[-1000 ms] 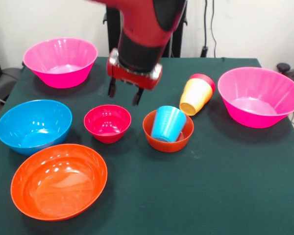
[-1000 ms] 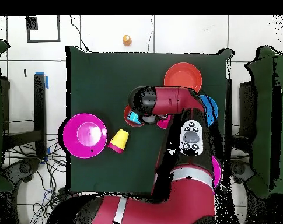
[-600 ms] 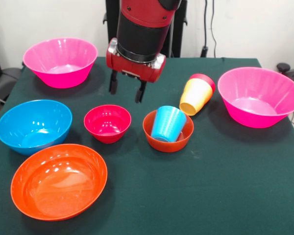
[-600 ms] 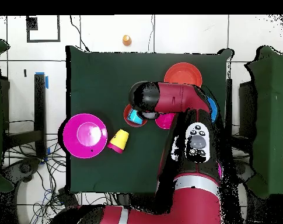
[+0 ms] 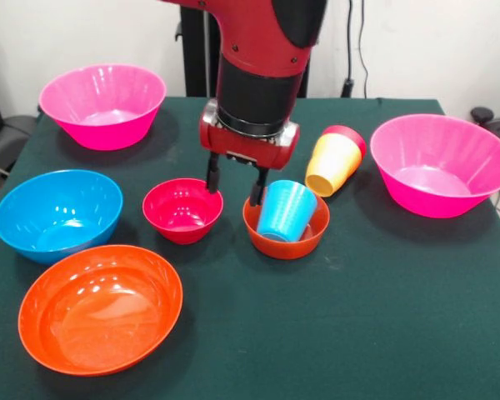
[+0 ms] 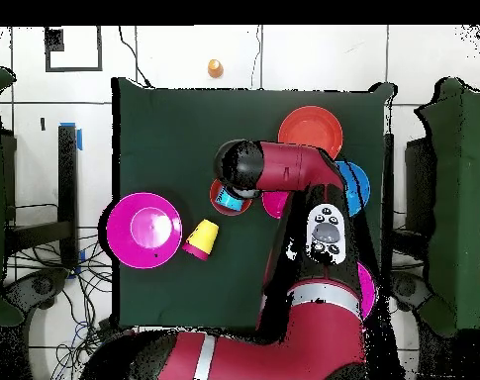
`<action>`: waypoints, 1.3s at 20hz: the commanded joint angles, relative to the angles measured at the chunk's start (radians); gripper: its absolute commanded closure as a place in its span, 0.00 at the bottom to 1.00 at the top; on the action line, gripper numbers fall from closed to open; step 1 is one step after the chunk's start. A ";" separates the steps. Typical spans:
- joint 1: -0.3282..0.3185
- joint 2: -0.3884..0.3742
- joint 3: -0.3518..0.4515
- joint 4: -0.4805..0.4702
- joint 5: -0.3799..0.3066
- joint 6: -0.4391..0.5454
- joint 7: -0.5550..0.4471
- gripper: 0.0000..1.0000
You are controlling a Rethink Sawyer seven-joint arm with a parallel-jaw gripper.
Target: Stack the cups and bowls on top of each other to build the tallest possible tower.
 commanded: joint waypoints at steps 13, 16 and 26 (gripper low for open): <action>0.024 0.172 0.082 0.009 0.053 -0.007 0.088 0.00; 0.038 0.205 0.055 -0.023 0.044 0.020 0.102 0.00; 0.110 0.216 -0.084 -0.083 0.014 0.208 0.115 0.00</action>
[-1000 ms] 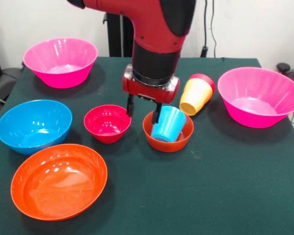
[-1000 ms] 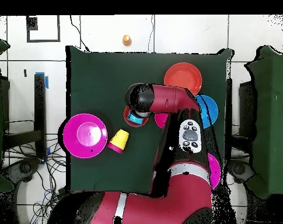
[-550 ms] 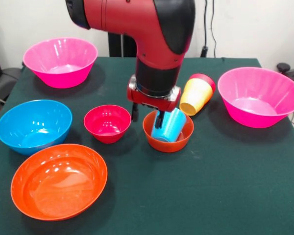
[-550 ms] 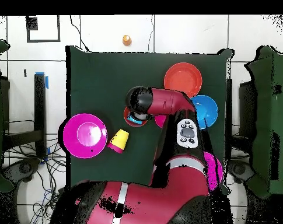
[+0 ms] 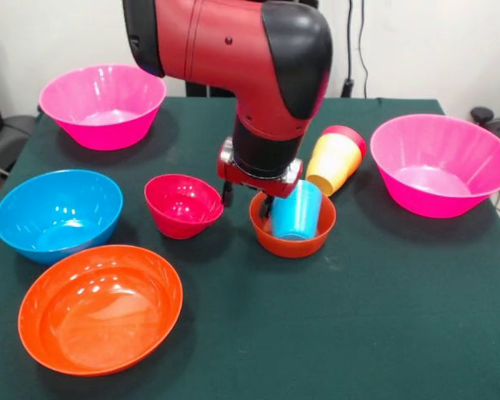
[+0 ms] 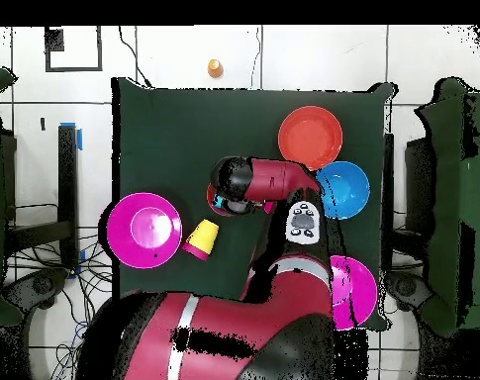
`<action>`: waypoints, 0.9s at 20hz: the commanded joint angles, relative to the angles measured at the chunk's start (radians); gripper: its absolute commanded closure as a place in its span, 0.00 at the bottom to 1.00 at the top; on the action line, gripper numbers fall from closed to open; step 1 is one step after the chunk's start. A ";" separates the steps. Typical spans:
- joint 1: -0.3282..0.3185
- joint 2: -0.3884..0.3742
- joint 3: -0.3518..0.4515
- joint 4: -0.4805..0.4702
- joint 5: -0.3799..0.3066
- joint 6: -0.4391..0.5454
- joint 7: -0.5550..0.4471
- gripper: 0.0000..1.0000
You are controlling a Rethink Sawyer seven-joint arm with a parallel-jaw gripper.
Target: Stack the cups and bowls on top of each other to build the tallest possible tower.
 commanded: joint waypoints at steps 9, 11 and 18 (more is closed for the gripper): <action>0.124 0.019 -0.140 -0.098 -0.076 0.272 0.080 0.00; 0.135 0.017 -0.162 -0.122 -0.100 0.262 0.058 0.00; 0.114 0.006 -0.136 -0.190 -0.205 0.026 -0.081 0.00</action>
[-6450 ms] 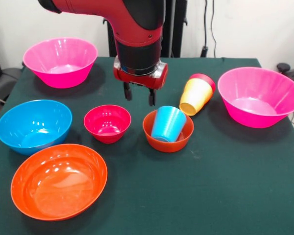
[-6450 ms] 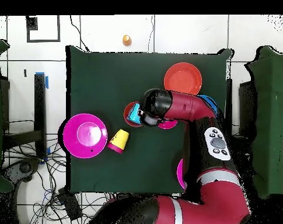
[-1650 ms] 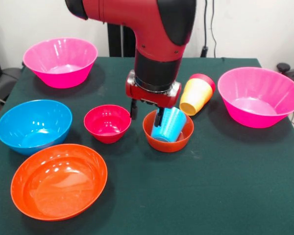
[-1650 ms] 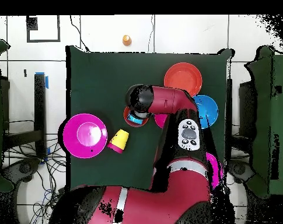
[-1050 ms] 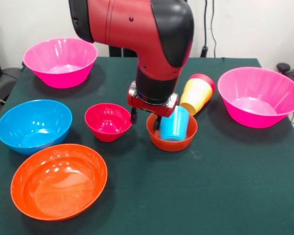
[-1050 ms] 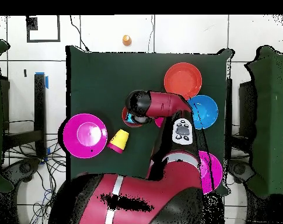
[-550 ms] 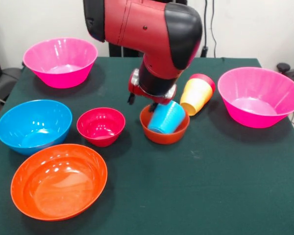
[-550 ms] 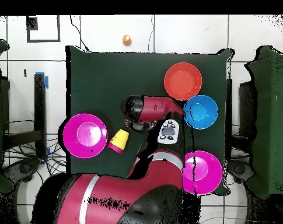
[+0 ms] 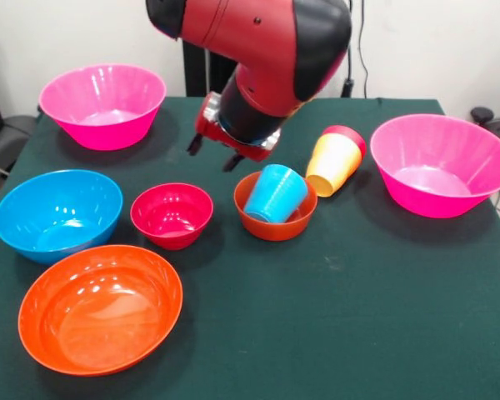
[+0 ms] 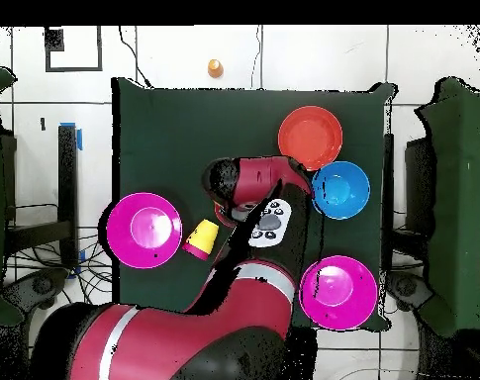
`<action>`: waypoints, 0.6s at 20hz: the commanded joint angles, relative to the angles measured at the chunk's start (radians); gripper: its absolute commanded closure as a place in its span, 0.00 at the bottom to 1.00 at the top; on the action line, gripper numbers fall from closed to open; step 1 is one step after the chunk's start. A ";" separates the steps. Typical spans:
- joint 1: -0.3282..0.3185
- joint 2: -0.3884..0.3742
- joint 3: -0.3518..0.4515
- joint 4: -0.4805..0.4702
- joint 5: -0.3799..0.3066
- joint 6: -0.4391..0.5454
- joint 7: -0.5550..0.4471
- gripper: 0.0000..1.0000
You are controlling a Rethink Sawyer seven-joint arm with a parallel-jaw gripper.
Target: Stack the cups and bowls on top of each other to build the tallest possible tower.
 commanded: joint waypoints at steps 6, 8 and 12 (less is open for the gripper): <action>-0.104 -0.042 0.196 -0.062 -0.045 -0.186 -0.112 0.00; -0.127 -0.050 0.228 -0.041 -0.030 -0.180 -0.125 0.00; -0.165 -0.074 0.282 0.002 -0.011 -0.158 -0.139 0.00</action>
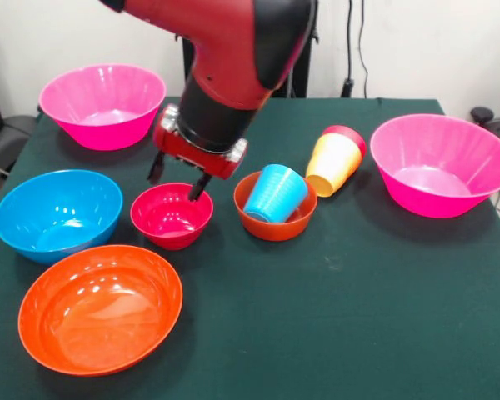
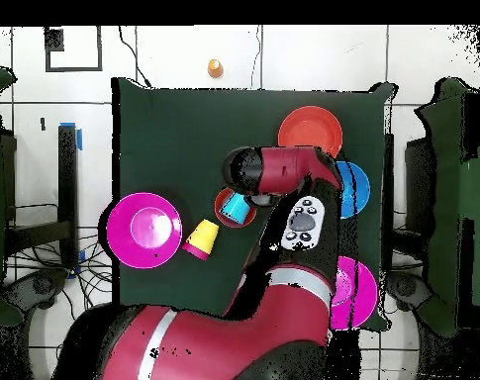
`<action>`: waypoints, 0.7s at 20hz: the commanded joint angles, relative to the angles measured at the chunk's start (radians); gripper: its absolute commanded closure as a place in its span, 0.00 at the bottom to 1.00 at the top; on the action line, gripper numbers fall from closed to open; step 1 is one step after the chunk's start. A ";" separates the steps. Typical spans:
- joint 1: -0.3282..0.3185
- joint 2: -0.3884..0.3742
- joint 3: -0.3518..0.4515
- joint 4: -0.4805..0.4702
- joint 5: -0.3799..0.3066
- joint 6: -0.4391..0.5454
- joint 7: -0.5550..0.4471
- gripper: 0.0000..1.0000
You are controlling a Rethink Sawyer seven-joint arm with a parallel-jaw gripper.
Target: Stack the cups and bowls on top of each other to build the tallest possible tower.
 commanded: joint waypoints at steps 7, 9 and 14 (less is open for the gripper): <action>-0.105 -0.059 0.278 0.078 0.034 0.053 -0.161 0.00; -0.139 -0.076 0.328 0.123 0.075 0.052 -0.157 0.00; -0.220 -0.113 0.442 0.210 0.132 0.044 -0.202 0.00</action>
